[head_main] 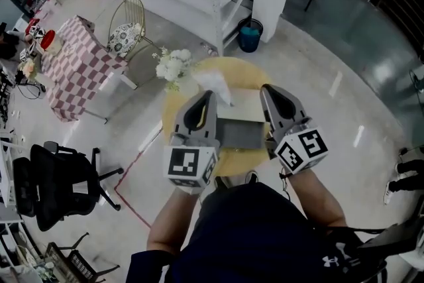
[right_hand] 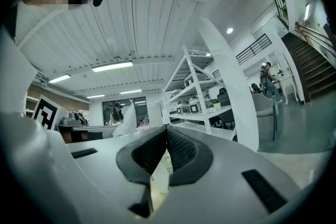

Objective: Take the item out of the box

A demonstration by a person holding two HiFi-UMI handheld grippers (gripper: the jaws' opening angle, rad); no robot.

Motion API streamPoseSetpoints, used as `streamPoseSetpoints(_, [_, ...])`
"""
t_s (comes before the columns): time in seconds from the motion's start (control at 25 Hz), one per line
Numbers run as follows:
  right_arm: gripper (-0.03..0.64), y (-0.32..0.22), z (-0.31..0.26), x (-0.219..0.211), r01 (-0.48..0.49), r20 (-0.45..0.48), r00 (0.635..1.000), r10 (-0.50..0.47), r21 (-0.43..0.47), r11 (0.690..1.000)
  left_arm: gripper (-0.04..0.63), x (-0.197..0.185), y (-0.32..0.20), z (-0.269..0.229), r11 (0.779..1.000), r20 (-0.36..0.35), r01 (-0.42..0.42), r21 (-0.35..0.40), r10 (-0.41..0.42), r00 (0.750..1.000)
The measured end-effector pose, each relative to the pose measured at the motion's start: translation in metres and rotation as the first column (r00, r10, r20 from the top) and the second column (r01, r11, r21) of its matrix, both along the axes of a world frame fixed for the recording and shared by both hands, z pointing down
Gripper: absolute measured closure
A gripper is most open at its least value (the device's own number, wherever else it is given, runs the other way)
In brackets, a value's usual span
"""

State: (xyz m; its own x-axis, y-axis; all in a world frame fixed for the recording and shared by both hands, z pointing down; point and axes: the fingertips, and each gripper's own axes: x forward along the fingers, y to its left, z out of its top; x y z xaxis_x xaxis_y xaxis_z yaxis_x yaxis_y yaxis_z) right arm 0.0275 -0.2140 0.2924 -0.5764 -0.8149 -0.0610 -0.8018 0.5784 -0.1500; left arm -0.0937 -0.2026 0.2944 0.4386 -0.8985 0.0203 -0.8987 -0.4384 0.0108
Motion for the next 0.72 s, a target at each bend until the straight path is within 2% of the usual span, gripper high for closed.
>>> streamPoseSetpoints(0.72, [0.608, -0.0035, 0.0078, -0.001, -0.002, 0.012, 1.0, 0.002, -0.015, 1.0, 0.578, 0.0009, -0.0026, 0.0056, 1.0, -0.019, -0.022, -0.004, 0.022, 1.0])
